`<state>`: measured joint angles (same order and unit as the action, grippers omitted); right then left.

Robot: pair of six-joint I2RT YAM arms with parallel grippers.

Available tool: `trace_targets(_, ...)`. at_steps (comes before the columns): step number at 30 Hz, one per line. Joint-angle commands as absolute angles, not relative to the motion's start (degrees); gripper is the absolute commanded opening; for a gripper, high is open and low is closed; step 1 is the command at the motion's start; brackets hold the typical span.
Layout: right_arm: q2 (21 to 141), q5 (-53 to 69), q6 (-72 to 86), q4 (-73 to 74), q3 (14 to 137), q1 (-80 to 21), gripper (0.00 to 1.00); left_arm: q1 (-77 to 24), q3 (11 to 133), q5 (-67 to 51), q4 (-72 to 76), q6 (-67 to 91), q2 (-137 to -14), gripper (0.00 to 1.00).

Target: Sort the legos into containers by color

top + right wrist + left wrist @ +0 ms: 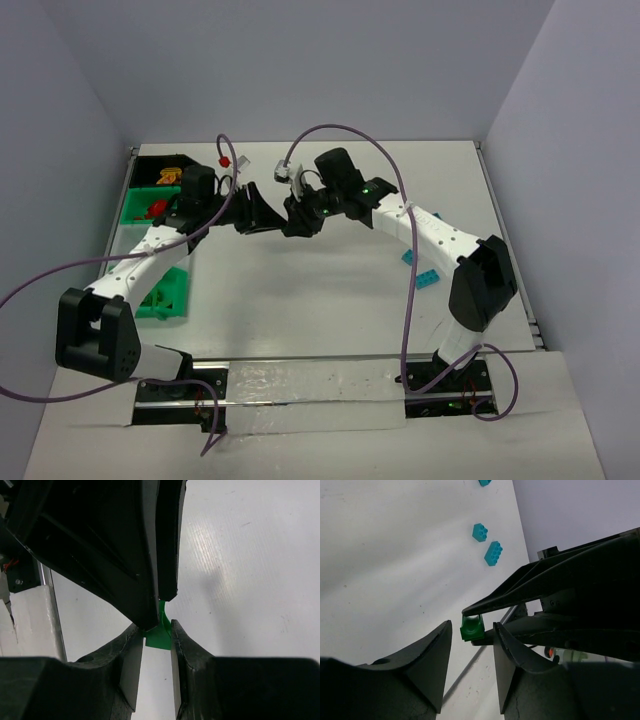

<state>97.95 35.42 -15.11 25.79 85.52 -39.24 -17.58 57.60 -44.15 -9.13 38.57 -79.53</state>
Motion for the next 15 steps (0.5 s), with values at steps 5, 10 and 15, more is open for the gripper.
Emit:
trace_targets(5, 96.5, 33.0, -16.3, 24.6, 88.8, -40.2, 0.15, -18.6, 57.1, -48.5, -6.3, 40.8, -80.4, 0.43)
trace_targets(10, 96.4, 32.2, -16.2, 24.1, 88.9, -40.4, 0.15, -18.7, 56.8, -49.6, -5.9, 41.6, -81.0, 0.35)
trace_targets(15, 96.5, 30.2, -15.7, 23.2, 89.3, -40.7, 0.15, -18.7, 55.7, -51.1, -4.5, 43.0, -81.3, 0.27)
